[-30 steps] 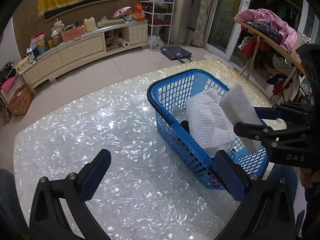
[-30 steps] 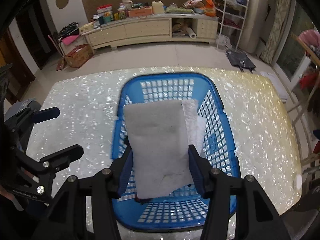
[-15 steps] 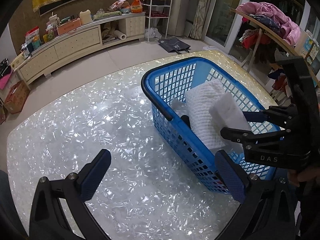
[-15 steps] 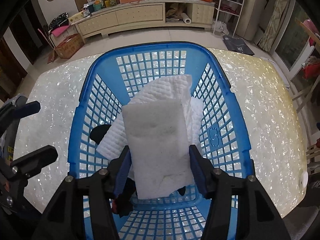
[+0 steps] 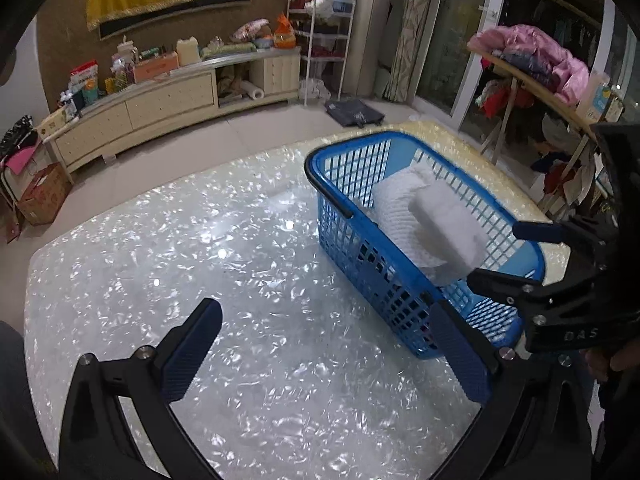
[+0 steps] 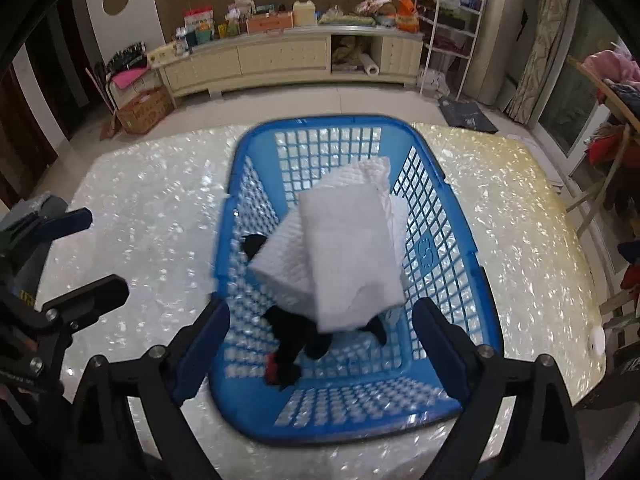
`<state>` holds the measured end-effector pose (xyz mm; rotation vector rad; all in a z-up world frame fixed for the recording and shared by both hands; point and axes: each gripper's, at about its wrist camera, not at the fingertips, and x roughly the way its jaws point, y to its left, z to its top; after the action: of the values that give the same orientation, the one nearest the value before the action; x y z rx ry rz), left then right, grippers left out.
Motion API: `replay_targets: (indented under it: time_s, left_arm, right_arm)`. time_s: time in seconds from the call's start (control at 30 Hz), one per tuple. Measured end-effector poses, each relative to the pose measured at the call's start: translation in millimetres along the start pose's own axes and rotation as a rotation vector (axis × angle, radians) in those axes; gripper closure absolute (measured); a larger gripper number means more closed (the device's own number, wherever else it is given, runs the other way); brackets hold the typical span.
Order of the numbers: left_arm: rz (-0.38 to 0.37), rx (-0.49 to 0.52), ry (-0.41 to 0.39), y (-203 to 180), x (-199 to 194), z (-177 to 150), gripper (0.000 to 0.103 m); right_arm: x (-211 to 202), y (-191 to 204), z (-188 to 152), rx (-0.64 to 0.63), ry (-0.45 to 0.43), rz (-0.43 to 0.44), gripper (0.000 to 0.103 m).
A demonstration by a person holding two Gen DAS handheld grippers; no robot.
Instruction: Organize soft objects
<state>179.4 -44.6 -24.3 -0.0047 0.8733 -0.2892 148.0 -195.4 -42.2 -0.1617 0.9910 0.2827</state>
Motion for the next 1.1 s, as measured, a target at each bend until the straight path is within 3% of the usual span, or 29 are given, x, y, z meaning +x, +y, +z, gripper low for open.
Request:
replay_targets:
  time_s: [0.2, 0.5, 0.67, 1.1]
  left_arm:
    - [-0.002, -0.037, -0.101, 0.8, -44.2, -17.7, 0.000]
    - [0.058, -0.015, -0.301, -20.2, -116.1, -43.0, 0.000]
    - [0.078, -0.015, -0.394, -29.6, -149.1, -52.8, 0.000]
    - [0.061, -0.025, -0.412, -30.8, -164.3, -60.4, 0.000]
  right_arm:
    - [-48.3, 22.4, -18.8, 0.019, -0.129, 0.001, 0.000]
    - [-109.5, 44.8, -47.4, 0.046, -0.343, -0.072, 0.000]
    - [-132.5, 48.7, -54.0, 0.053, -0.416, -0.069, 0.000]
    - [-135.9, 50.3, -55.5, 0.044, -0.456, -0.077, 0.000]
